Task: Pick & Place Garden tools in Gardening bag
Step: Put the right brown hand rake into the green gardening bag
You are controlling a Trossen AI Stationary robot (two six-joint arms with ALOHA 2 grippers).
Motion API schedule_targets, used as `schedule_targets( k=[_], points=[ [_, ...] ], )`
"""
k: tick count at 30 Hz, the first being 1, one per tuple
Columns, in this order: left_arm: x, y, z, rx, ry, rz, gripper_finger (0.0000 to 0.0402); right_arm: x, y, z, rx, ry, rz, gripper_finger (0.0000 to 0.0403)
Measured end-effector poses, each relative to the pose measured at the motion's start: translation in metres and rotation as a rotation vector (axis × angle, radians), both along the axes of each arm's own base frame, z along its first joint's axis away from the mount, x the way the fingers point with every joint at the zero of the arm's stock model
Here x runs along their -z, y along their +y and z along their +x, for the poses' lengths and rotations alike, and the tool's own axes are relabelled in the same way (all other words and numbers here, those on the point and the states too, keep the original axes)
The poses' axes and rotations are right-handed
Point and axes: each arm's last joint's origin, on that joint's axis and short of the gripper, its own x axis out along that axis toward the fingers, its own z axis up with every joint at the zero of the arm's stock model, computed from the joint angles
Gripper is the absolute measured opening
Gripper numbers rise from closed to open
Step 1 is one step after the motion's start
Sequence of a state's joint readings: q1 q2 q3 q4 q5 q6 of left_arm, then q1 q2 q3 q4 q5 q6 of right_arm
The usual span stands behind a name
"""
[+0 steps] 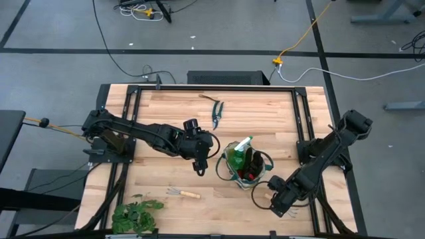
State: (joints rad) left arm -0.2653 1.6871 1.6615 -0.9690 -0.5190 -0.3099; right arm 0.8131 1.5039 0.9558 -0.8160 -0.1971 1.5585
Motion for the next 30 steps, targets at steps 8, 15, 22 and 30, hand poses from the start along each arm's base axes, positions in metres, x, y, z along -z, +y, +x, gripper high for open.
schedule_targets(
  k=[8,15,22,30],
  points=[
    [0.000,0.000,0.000,0.001,0.001,0.001,0.0250,0.008,0.008,-0.008,-0.011,-0.002,-0.075,0.0093],
    [0.000,0.000,0.000,0.001,0.001,0.001,0.0250,0.015,0.016,-0.014,-0.011,0.022,-0.094,0.0093],
    [0.000,0.000,0.000,0.002,0.001,0.001,0.0250,0.024,0.023,-0.013,-0.007,0.031,-0.103,0.0093],
    [0.000,0.000,0.000,0.002,0.001,0.001,0.0250,0.032,0.028,-0.009,-0.028,0.010,-0.091,0.0093]
  ],
)
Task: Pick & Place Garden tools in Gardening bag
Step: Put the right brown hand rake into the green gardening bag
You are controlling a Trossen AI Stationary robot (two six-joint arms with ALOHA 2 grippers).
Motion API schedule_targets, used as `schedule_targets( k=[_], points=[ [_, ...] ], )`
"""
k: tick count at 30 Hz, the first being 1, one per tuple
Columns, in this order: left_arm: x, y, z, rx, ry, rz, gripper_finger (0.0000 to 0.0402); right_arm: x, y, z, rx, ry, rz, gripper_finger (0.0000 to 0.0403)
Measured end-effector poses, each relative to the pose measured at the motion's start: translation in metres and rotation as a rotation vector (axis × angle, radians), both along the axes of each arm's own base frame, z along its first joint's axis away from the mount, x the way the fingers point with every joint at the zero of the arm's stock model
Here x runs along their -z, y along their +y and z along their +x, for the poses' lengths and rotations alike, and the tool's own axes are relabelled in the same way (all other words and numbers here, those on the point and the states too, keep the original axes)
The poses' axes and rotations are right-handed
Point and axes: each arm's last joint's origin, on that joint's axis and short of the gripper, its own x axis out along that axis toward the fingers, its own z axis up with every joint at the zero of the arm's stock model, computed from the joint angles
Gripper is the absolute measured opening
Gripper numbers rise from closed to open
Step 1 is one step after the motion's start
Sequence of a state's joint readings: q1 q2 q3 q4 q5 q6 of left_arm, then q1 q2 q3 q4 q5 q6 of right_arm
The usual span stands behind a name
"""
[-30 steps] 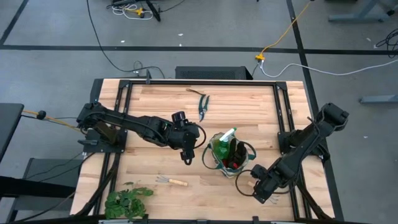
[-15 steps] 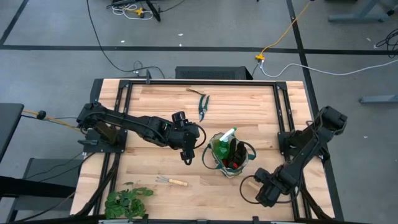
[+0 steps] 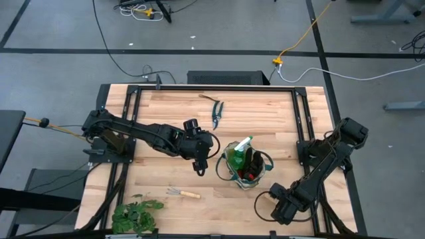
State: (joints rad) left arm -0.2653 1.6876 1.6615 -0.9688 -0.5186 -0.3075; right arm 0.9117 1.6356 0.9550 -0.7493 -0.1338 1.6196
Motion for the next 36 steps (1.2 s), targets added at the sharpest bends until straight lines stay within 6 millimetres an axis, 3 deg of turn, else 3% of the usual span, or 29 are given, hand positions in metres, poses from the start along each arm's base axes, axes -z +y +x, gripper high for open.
schedule_targets(
  k=[23,36],
  points=[
    [0.000,0.000,0.000,0.003,0.001,0.002,0.0250,0.000,-0.002,0.000,0.019,-0.020,-0.041,0.0093],
    [0.000,0.000,0.000,0.003,0.001,0.002,0.0250,0.018,-0.007,-0.005,0.023,-0.022,-0.013,0.0093]
  ],
)
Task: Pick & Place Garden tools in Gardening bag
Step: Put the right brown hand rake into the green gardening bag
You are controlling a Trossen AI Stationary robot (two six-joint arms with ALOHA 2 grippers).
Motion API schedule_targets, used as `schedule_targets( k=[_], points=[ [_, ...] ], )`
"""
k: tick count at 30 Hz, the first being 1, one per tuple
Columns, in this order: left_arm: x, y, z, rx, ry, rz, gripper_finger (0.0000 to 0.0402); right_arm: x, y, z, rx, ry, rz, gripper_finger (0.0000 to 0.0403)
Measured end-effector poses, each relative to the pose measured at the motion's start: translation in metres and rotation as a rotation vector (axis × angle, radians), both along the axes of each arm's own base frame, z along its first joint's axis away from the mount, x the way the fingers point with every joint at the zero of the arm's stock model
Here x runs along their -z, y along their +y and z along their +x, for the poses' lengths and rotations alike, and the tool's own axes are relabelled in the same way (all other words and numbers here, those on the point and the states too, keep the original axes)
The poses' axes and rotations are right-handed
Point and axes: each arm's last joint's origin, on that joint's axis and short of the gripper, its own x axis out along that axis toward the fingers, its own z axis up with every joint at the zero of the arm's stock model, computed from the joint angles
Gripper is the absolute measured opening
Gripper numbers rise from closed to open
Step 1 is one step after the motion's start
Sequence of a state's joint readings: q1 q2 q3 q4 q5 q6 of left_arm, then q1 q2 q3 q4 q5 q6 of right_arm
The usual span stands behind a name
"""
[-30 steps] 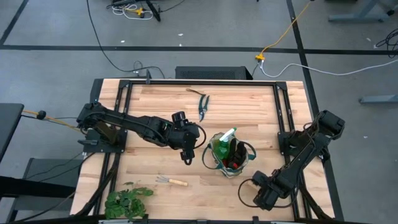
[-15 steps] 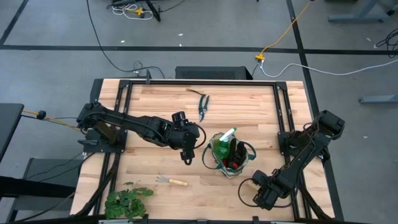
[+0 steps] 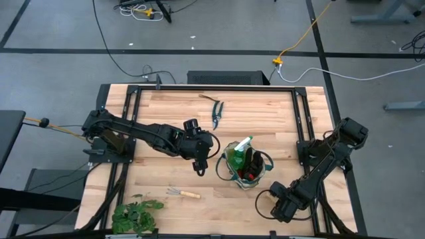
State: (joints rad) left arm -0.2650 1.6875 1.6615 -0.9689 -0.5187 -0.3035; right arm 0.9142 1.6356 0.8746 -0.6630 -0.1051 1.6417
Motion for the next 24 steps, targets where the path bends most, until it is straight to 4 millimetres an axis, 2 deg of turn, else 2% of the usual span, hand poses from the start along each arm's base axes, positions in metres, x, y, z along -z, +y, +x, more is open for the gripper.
schedule_targets(
  k=[6,13,24],
  points=[
    [0.000,0.000,0.000,0.001,0.001,0.001,0.0250,0.011,-0.004,-0.004,0.000,0.007,0.039,0.0093],
    [0.000,0.000,0.000,0.000,-0.003,0.000,0.0250,0.012,-0.005,-0.004,0.002,0.010,0.047,0.0085],
    [-0.010,-0.003,0.013,0.000,-0.177,-0.048,0.0250,0.013,-0.005,-0.003,-0.002,0.040,0.077,0.0061]
  ],
)
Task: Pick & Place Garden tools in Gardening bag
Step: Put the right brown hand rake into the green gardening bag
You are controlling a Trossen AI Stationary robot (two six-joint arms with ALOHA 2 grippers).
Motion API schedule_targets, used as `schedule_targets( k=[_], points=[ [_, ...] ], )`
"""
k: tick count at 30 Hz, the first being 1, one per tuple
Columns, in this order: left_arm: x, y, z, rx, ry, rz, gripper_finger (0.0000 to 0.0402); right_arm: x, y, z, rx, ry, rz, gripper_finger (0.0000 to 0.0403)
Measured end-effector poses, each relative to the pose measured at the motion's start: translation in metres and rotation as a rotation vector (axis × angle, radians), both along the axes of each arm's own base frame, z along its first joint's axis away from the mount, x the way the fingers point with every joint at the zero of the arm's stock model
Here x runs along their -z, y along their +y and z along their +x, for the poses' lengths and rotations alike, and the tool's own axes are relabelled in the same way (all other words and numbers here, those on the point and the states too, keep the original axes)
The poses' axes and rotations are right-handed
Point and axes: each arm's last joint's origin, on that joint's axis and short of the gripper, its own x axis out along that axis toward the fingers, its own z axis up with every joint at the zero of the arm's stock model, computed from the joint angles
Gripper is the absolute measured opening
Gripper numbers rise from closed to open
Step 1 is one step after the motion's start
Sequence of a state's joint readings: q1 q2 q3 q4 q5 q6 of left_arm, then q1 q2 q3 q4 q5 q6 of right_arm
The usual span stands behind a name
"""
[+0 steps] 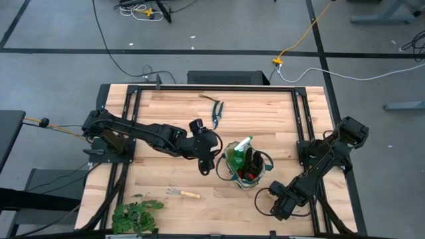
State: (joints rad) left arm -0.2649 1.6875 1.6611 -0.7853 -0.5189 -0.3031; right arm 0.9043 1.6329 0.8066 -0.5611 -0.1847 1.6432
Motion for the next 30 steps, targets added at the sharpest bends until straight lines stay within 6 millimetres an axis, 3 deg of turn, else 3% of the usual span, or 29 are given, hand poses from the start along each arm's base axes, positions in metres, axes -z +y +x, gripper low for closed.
schedule_targets(
  k=[9,12,18,25,30],
  points=[
    [-0.014,-0.003,0.011,0.000,-0.187,-0.051,0.0250,0.000,0.000,0.002,-0.014,0.094,0.082,0.0059],
    [-0.018,-0.004,0.014,0.000,-0.237,-0.064,0.0250,-0.013,0.007,0.005,-0.062,0.121,0.115,0.0056],
    [-0.024,-0.005,0.018,0.000,-0.315,-0.086,0.0250,-0.061,0.012,0.021,-0.090,0.103,0.003,0.0051],
    [-0.025,-0.005,0.018,0.000,-0.321,-0.087,0.0250,-0.141,-0.009,0.026,-0.111,0.257,-0.165,0.0050],
    [-0.025,-0.005,0.018,0.000,-0.321,-0.087,0.0250,-0.179,-0.022,0.044,-0.157,0.121,-0.149,0.0050]
  ],
)
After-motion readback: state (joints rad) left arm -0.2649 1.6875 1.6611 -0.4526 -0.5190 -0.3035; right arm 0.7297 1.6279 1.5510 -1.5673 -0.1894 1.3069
